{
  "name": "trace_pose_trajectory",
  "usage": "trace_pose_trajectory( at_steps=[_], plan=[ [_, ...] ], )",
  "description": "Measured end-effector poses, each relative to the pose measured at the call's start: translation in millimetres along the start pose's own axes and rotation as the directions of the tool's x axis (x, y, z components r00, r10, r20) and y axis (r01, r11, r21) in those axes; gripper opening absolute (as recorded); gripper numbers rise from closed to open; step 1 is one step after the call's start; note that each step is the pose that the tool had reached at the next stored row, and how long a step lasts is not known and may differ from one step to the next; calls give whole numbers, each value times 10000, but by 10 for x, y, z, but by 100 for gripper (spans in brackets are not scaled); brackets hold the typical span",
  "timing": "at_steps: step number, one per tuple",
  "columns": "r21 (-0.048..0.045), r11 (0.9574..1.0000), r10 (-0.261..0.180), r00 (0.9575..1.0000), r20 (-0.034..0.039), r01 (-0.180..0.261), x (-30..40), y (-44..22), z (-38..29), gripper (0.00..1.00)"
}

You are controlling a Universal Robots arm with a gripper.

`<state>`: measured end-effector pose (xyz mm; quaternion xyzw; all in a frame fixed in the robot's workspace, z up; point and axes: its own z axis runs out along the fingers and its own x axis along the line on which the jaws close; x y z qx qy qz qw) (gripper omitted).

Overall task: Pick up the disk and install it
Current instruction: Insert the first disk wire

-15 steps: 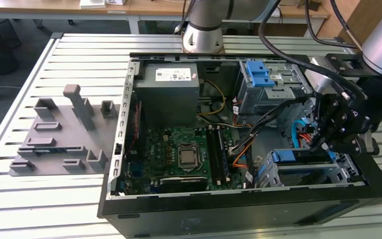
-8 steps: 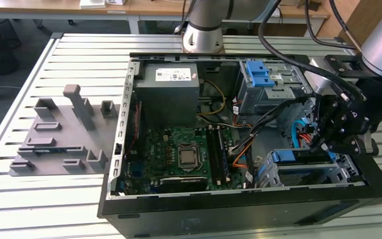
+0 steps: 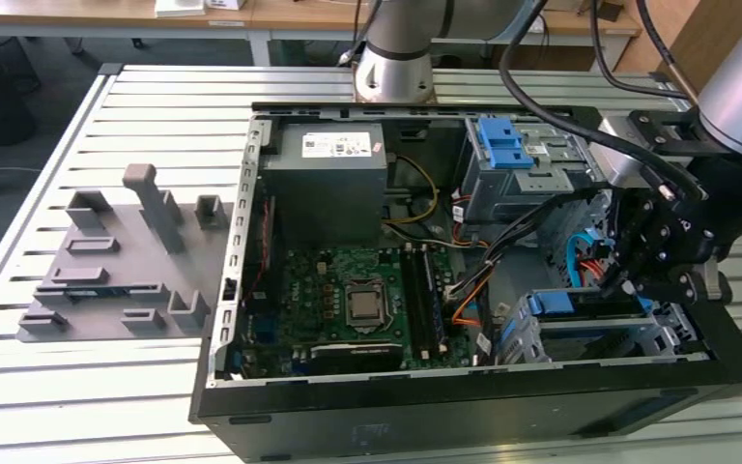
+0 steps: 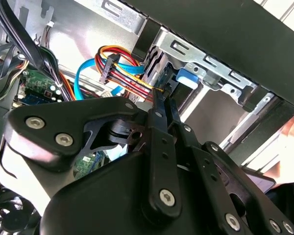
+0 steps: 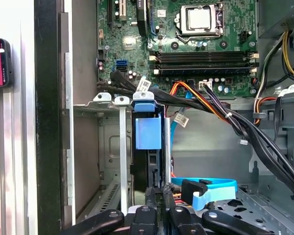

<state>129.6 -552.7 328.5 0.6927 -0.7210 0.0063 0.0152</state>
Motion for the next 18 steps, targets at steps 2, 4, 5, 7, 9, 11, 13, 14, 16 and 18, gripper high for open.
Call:
trace_pose_trajectory(
  at_steps=[2, 4, 5, 7, 9, 11, 13, 14, 16, 18],
  plan=[
    [-3, 10000, -1, 10000, -3, 1, 0, -1, 3, 17],
    [-3, 10000, -1, 10000, -2, 1, 0, -1, 4, 17],
    [-3, 10000, -1, 10000, -2, 1, 0, -2, 4, 17],
    [-4, 10000, -1, 10000, -1, 1, 0, -1, 5, 17],
    [-5, 10000, 0, 10000, 0, 0, 0, -1, 5, 17],
    [-5, 10000, 0, 10000, 1, 0, 0, -2, 5, 17],
    [-5, 10000, 0, 10000, 2, 0, 0, -1, 5, 17],
    [-5, 10000, -1, 10000, 3, 1, 0, -1, 5, 17],
    [-5, 10000, 0, 10000, 1, 0, 0, -1, 3, 17],
    [-6, 10000, 0, 10000, 1, 0, 0, -1, 3, 18]
  ],
)
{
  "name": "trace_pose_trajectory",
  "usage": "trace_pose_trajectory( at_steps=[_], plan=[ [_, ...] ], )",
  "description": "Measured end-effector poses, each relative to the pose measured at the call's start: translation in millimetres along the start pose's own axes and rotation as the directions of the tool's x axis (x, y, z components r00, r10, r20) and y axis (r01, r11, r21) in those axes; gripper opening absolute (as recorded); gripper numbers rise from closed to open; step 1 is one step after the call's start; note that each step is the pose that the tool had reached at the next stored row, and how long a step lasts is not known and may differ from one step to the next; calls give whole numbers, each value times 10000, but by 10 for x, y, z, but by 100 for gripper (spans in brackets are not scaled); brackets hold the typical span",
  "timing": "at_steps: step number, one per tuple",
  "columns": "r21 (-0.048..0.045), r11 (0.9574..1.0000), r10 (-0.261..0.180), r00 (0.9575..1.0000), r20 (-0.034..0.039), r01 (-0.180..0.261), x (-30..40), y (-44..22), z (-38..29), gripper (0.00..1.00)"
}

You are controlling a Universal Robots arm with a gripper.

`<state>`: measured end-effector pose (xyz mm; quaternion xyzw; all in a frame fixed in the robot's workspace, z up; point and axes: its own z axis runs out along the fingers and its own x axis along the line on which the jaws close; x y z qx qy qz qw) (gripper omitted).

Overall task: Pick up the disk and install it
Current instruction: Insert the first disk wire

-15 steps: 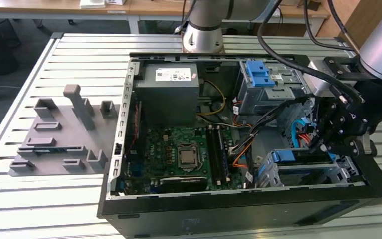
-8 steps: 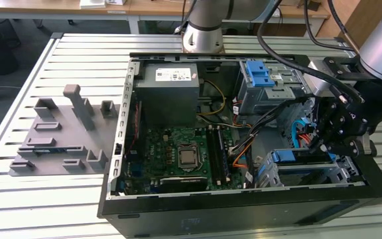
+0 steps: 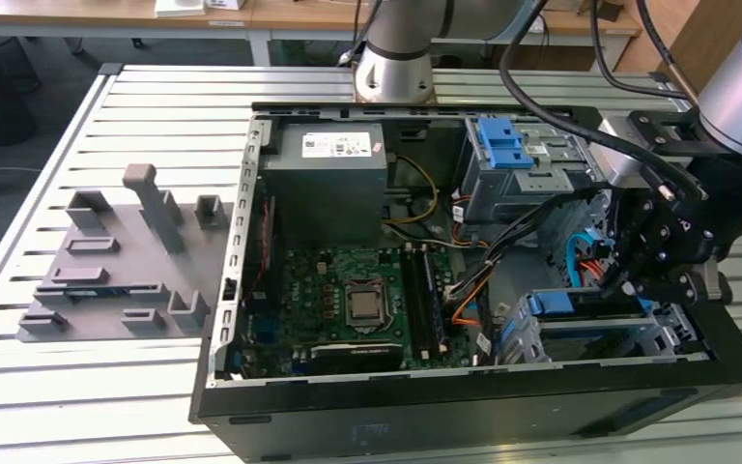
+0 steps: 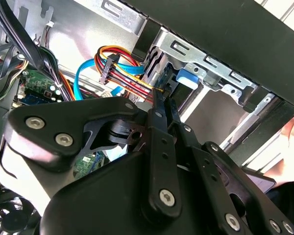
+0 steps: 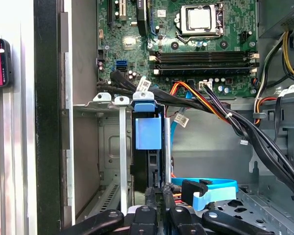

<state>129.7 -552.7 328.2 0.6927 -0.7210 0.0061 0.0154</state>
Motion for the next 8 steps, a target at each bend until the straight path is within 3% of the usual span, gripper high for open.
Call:
trace_pose_trajectory(
  at_steps=[2, 3, 8],
  plan=[
    [1, 10000, 0, 10000, 2, 0, 0, 0, 0, 18],
    [1, 10000, 0, 10000, 1, 0, 0, 0, 0, 24],
    [1, 10000, 0, 10000, 0, 0, 0, 0, -2, 24]
  ],
)
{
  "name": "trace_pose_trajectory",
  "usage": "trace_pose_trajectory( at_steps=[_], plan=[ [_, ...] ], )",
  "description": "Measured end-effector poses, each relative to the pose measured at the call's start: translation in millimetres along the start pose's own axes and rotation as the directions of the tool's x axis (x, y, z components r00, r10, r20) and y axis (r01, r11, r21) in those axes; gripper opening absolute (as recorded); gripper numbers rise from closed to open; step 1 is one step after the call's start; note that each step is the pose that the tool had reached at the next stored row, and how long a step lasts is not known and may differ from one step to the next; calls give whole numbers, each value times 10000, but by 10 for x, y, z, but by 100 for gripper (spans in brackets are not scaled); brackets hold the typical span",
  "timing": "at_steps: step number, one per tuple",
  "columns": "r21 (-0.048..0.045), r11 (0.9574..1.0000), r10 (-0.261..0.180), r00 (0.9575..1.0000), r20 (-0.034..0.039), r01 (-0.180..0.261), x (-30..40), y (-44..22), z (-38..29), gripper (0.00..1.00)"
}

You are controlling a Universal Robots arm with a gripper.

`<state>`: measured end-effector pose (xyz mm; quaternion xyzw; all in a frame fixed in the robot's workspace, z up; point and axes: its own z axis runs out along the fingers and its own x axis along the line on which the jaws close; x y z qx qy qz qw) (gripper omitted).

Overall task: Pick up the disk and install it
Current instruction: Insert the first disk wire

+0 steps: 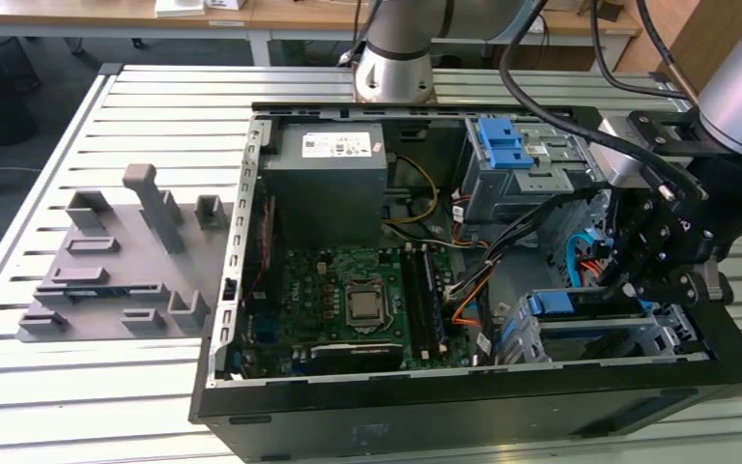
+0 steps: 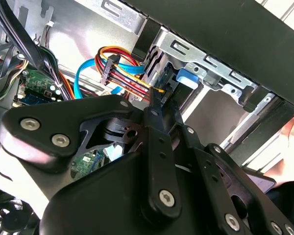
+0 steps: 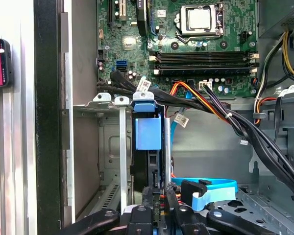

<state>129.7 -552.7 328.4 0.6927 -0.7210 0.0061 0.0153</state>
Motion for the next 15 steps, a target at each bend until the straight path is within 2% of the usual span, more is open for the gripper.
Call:
trace_pose_trajectory(
  at_steps=[7, 15],
  plan=[
    [0, 10000, 0, 10000, -1, 0, 2, 1, -68, 24],
    [-1, 10000, 0, 10000, 3, 0, 2, 1, -85, 23]
  ],
)
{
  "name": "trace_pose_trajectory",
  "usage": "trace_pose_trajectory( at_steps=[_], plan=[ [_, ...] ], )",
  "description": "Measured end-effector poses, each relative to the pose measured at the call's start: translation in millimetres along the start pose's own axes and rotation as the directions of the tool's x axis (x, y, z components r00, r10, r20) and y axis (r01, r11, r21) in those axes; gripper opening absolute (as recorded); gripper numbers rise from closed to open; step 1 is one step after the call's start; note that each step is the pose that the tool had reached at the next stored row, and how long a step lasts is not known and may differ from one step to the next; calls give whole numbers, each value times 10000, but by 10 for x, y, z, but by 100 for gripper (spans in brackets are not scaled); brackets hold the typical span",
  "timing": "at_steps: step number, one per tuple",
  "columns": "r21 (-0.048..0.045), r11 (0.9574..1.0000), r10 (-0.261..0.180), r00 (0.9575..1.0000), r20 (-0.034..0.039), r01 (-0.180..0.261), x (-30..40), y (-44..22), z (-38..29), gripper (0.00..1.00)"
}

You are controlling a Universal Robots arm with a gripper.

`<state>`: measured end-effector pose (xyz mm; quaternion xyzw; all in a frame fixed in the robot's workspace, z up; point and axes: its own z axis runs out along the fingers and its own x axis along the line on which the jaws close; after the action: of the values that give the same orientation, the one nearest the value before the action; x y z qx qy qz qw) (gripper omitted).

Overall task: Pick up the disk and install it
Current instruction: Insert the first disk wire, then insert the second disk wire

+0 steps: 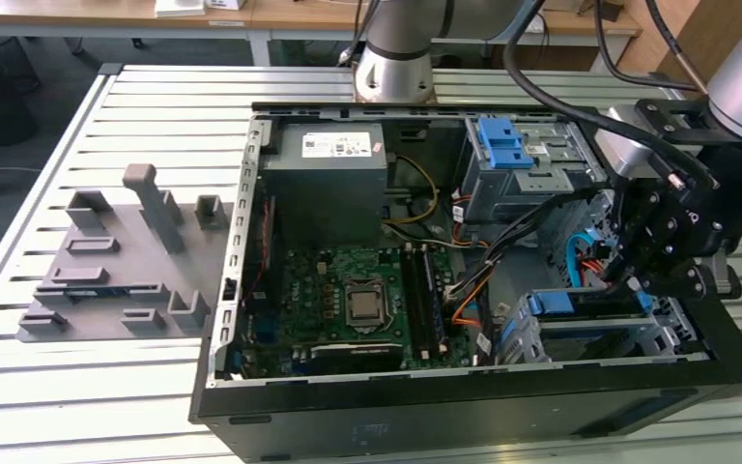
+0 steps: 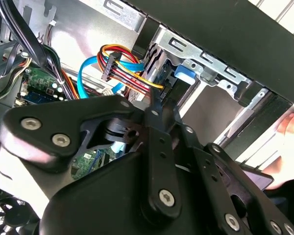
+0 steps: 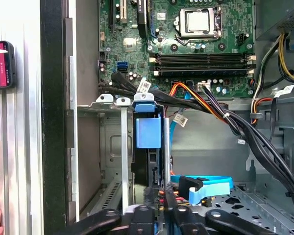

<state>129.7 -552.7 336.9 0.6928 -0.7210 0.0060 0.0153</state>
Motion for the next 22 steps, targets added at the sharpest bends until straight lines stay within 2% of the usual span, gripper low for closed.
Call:
trace_pose_trajectory(
  at_steps=[1, 2, 3, 4, 22],
  plan=[
    [0, 10000, 0, 10000, -2, 0, 0, 0, -1, 23],
    [0, 10000, 1, 10000, -3, -1, 0, 0, -2, 16],
    [0, 10000, 0, 10000, -2, 0, 0, 0, -2, 16],
    [0, 10000, 0, 10000, -2, 0, 0, 0, -2, 11],
    [0, 10000, 0, 10000, -3, 0, 1, 0, -30, 11]
  ],
)
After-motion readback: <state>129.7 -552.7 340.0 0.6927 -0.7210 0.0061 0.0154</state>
